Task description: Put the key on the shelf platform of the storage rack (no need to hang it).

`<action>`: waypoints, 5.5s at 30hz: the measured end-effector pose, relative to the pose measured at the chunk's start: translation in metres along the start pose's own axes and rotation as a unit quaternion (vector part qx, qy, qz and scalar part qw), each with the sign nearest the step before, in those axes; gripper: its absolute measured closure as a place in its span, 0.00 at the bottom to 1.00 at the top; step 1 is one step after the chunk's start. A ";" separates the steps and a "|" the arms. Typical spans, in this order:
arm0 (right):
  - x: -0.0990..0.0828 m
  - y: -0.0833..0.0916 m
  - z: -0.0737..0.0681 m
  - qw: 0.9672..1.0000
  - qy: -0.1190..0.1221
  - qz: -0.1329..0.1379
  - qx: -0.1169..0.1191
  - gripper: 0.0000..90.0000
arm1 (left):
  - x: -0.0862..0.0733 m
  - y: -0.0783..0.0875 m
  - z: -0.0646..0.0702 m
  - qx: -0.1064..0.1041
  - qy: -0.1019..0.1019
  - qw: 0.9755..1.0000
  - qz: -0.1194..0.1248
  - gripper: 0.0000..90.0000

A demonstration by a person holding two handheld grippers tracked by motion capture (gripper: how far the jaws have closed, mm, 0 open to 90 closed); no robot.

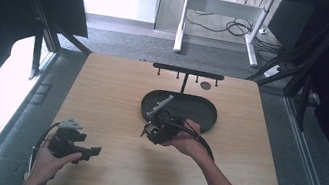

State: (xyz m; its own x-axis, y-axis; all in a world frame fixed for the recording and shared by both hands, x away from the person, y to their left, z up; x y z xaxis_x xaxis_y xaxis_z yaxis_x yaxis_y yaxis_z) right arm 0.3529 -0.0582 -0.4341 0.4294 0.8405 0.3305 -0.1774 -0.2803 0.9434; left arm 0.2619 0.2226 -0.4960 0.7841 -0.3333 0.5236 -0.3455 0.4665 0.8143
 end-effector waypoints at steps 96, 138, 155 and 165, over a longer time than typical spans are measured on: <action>0.011 -0.036 0.106 0.996 -0.078 -0.017 -0.032 0.55 | 0.000 -0.003 0.002 -0.001 -0.004 1.000 -0.006 0.21; -0.025 -0.073 0.144 0.992 -0.110 -0.046 -0.051 0.54 | 0.000 -0.007 0.004 -0.003 -0.009 1.000 -0.015 0.20; -0.040 -0.088 0.150 0.990 -0.124 -0.051 -0.050 0.50 | 0.000 -0.007 0.005 -0.003 -0.008 1.000 -0.017 0.20; -0.034 -0.063 0.133 0.989 -0.125 -0.009 -0.075 0.41 | 0.000 -0.008 0.005 -0.004 -0.012 1.000 -0.017 0.20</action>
State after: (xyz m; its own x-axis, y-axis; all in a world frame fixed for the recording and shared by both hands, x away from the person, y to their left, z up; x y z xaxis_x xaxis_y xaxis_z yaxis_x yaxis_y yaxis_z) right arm 0.4671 -0.1311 -0.5008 0.6368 0.6981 0.3272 -0.2884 -0.1779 0.9408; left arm 0.2621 0.2149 -0.5015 0.7829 -0.3687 0.5011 -0.3146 0.4603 0.8302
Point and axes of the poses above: each handheld gripper's, and its own axes: y roughly backward along the jaws, x roughly out of its top, z roughly to its right, the point moved 2 cm from there along -y, roughly forward along the jaws, and after that the axes turned 8 degrees about -z, right-handed, at the moved point
